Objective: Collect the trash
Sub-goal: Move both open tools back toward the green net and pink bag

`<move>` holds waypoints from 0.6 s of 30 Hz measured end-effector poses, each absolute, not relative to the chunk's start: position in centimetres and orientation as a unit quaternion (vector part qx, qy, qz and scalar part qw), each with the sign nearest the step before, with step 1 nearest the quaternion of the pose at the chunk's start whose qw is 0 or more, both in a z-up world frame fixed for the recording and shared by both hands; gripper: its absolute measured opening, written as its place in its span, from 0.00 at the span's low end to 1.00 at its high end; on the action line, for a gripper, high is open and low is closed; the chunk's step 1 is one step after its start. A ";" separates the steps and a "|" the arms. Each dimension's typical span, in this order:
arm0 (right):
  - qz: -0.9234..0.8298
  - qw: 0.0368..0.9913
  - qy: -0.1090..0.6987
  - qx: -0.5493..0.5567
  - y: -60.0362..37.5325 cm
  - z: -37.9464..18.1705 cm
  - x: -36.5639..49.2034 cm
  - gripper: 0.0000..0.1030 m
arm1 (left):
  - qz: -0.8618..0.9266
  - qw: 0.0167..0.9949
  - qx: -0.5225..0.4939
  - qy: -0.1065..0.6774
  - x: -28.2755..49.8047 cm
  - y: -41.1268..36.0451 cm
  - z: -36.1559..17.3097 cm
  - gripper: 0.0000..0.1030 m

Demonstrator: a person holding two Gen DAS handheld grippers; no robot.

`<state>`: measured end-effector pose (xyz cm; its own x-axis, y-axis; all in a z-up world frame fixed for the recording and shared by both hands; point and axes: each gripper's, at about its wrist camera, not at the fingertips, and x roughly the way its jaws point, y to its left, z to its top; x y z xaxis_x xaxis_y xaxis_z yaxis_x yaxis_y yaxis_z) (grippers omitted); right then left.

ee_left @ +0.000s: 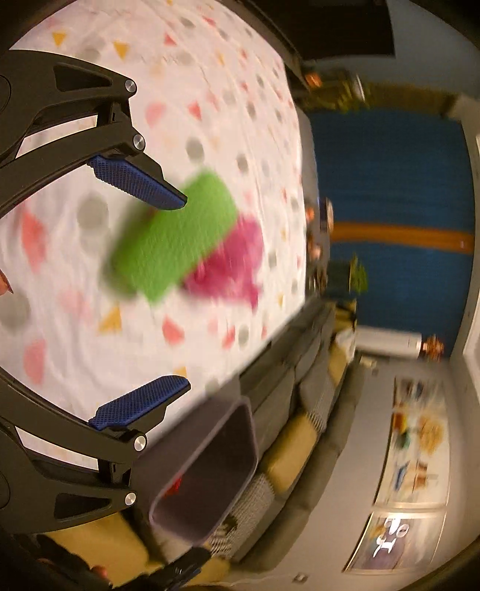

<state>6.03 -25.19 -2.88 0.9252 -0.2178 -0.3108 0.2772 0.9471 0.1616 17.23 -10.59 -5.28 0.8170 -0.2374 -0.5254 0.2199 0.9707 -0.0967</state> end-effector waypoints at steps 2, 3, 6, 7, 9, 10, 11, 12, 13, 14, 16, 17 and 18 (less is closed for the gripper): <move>-0.111 0.978 0.149 0.100 -23.9 -2.9 6.3 0.82 | -0.096 0.955 -0.022 0.279 17.0 -8.3 -5.5 0.87; -0.104 0.978 0.150 0.098 -23.3 -2.9 6.4 0.82 | -0.090 0.955 -0.024 0.280 16.8 -7.6 -5.5 0.87; -0.086 0.980 0.155 0.090 -21.5 -3.0 7.0 0.82 | -0.064 0.957 -0.032 0.280 16.4 -5.0 -5.4 0.87; -0.079 0.980 0.158 0.089 -20.9 -3.1 7.2 0.82 | -0.056 0.958 -0.036 0.280 16.3 -4.1 -5.4 0.87; -0.070 0.980 0.163 0.087 -20.0 -3.1 7.8 0.82 | -0.050 0.957 -0.042 0.281 16.2 -3.1 -5.3 0.87; -0.066 0.980 0.164 0.085 -19.5 -3.1 7.9 0.82 | -0.046 0.957 -0.046 0.283 16.3 -2.6 -5.4 0.87; -0.063 0.981 0.166 0.083 -19.2 -3.1 8.2 0.82 | -0.043 0.957 -0.049 0.284 16.4 -2.2 -5.4 0.87; -0.062 0.981 0.166 0.081 -18.9 -3.1 8.2 0.82 | -0.042 0.956 -0.054 0.286 16.5 -1.9 -5.5 0.87; -0.062 0.981 0.167 0.079 -18.6 -3.1 8.4 0.82 | -0.043 0.955 -0.058 0.288 16.6 -1.7 -5.6 0.87; -0.063 0.981 0.167 0.075 -18.4 -3.1 8.6 0.82 | -0.046 0.953 -0.062 0.292 16.8 -1.8 -5.7 0.87; -0.067 0.981 0.169 0.070 -18.2 -3.0 9.2 0.82 | -0.058 0.949 -0.069 0.301 17.1 -2.2 -6.0 0.87; -0.067 0.981 0.170 0.070 -18.1 -3.1 9.1 0.82 | -0.064 0.948 -0.073 0.304 17.3 -2.5 -6.2 0.87; -0.067 0.981 0.170 0.070 -18.0 -3.2 9.2 0.82 | -0.069 0.946 -0.076 0.309 17.6 -2.9 -6.4 0.87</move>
